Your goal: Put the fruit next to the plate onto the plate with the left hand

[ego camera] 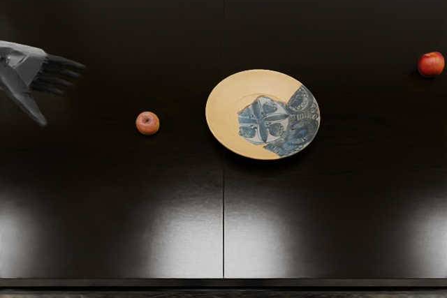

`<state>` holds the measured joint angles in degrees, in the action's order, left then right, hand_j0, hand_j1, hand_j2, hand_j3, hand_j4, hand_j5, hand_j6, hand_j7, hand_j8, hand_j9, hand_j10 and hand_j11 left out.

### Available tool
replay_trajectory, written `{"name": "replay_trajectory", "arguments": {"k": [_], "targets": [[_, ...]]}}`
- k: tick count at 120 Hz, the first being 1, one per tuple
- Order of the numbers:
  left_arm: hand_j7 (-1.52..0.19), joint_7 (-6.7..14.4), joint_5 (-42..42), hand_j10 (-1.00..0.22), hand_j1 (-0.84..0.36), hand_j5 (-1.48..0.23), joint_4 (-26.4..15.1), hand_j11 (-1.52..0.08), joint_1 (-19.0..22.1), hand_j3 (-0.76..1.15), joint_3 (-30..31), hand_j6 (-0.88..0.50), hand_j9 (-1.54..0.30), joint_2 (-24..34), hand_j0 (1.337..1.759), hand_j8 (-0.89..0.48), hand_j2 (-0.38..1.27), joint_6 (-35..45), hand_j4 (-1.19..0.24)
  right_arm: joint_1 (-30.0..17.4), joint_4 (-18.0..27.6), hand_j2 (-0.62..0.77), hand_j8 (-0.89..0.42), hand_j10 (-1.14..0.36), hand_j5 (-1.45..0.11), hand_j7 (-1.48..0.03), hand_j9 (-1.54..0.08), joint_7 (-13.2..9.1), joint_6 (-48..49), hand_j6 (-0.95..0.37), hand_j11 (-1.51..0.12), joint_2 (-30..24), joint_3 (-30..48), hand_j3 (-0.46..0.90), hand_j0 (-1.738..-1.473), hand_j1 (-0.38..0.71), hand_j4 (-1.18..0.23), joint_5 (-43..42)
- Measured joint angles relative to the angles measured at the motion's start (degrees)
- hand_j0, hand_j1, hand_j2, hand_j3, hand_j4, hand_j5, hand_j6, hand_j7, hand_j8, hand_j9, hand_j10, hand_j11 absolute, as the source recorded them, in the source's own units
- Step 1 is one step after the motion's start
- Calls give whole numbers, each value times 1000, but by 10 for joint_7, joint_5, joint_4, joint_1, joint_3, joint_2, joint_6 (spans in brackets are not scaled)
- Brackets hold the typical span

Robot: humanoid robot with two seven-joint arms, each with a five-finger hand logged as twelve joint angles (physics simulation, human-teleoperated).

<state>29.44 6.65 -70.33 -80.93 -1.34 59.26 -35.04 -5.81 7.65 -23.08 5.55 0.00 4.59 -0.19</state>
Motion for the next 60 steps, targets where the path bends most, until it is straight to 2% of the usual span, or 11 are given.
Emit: {"name": "replay_trajectory", "arguments": {"k": [14,26,36,48,60], "targets": [[-41,0,0,-34,325,-35,-2,-31,0,11,-2,-19,-30,-4,1658,-34,0,0,-28,1,0,0,-1,0,0,0,0,0,0,-1,0,0,3,0,-1658,-349,0,1],[-35,20,20,-30,325,-32,-8,-29,-3,7,-7,-21,-29,-5,1658,-30,1,0,-26,1,0,0,0,0,0,0,0,0,0,-1,0,0,2,0,-1658,-349,0,1],[-32,39,93,-28,325,-30,-73,-28,-12,4,-41,-22,-28,-7,1658,-28,2,0,-25,1,0,0,0,0,0,0,0,1,0,0,0,0,1,0,-1658,-349,0,1],[-30,49,199,-26,325,-29,-142,-27,-12,3,-76,-24,-27,-40,1658,-27,3,21,-25,1,0,0,0,0,0,0,0,1,0,0,0,0,0,0,-1658,-349,0,1],[-29,53,327,-25,325,-28,-184,-27,4,2,-91,-24,-27,-132,1658,-26,3,116,-25,1,0,0,0,0,0,0,0,1,0,0,0,0,0,0,-1658,-349,0,1]]}}
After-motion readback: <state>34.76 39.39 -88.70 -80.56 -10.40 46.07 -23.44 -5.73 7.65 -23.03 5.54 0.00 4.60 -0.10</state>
